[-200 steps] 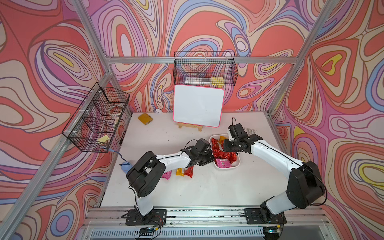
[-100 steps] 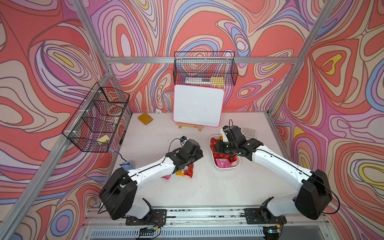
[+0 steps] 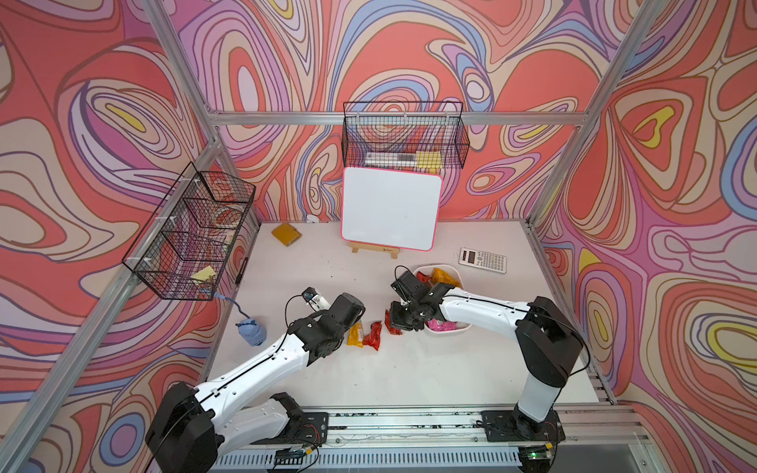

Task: Take the tea bags out of the storage box
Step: Place the tea bag at the center of the board.

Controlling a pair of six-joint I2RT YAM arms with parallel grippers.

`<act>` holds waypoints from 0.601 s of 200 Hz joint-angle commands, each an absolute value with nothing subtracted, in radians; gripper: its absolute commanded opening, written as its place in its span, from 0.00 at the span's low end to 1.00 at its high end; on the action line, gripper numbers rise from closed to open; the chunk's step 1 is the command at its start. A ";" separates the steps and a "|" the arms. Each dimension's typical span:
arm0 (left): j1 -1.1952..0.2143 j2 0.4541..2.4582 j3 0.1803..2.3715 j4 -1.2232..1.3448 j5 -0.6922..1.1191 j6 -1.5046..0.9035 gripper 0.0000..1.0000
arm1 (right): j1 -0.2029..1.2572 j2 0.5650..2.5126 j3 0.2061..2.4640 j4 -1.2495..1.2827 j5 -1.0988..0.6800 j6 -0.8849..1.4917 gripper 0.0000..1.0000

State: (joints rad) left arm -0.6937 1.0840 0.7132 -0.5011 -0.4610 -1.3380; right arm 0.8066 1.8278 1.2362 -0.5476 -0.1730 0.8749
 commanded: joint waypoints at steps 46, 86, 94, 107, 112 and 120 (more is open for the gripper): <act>-0.670 1.031 0.672 -0.492 -0.456 -1.285 0.53 | 0.829 1.870 1.317 -0.585 -0.185 0.860 0.40; -0.661 1.051 0.658 -0.329 -0.350 -1.164 0.55 | 0.808 1.778 1.343 -0.631 -0.113 0.785 0.47; -0.661 1.058 0.655 -0.290 -0.323 -1.143 0.56 | 0.796 1.741 1.347 -0.653 -0.092 0.770 0.47; -0.660 1.078 0.654 -0.212 -0.266 -1.108 0.57 | 0.758 1.710 1.347 -0.688 -0.058 0.742 0.46; -0.660 1.090 0.655 -0.188 -0.241 -1.098 0.57 | 0.740 1.699 1.344 -0.697 -0.047 0.733 0.46; -0.660 1.111 0.660 -0.147 -0.198 -1.087 0.57 | 0.708 1.682 1.337 -0.710 -0.034 0.718 0.46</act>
